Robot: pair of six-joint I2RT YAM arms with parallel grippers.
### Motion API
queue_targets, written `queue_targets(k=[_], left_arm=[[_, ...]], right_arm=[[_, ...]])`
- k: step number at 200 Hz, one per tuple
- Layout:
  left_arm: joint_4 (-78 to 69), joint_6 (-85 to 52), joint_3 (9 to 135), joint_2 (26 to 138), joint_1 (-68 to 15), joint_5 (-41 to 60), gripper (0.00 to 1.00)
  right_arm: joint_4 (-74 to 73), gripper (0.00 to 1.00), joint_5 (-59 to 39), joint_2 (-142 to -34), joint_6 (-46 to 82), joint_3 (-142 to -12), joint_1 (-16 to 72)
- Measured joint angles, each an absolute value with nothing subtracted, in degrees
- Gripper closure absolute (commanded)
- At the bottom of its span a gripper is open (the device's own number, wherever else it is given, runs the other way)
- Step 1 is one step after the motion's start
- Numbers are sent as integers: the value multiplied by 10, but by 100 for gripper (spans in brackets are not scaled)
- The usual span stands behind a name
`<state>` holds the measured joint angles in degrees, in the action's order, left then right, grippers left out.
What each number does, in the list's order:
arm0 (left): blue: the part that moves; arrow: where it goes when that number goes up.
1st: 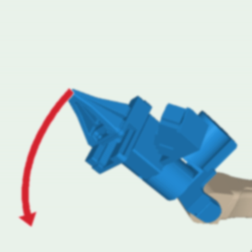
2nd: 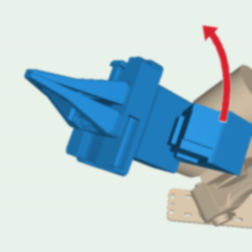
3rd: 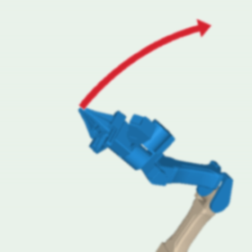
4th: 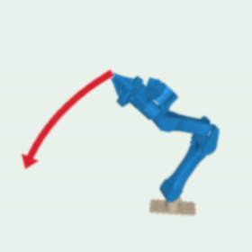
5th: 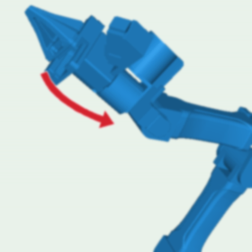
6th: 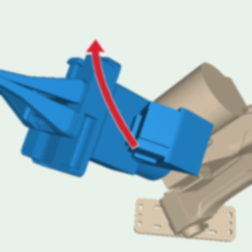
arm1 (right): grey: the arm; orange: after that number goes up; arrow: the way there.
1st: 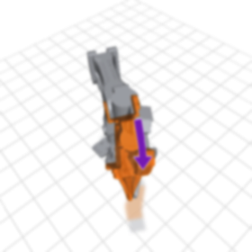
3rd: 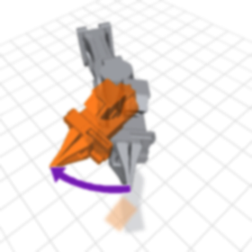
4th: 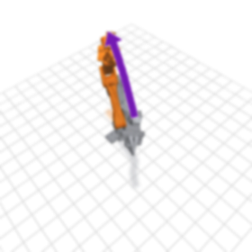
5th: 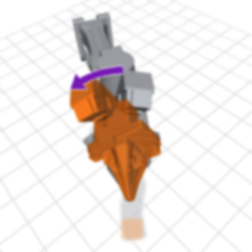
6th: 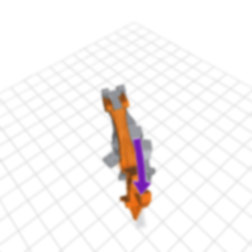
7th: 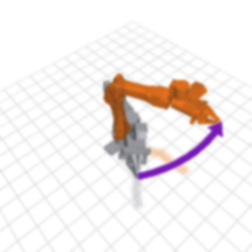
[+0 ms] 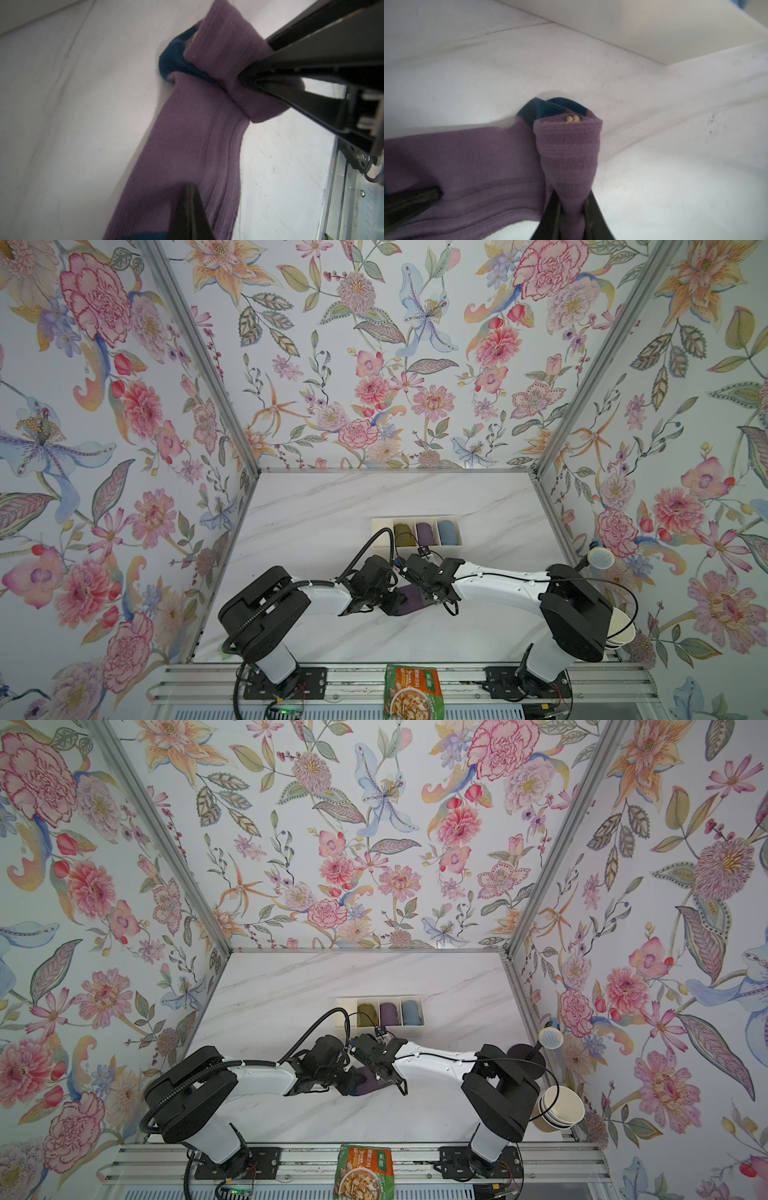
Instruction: Roll the socks
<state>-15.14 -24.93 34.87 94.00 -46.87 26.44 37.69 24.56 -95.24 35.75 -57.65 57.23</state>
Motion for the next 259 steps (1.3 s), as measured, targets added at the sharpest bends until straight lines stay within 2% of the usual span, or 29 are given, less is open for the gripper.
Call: queue_targets(k=[111, 259], left_arm=[[-152, -249, 349, 941, -467, 268, 100], [-149, -247, 349, 943, -456, 282, 100]], right_arm=[[378, 73, 242, -976, 342, -594, 588], [301, 60, 169, -969, 319, -574, 584]])
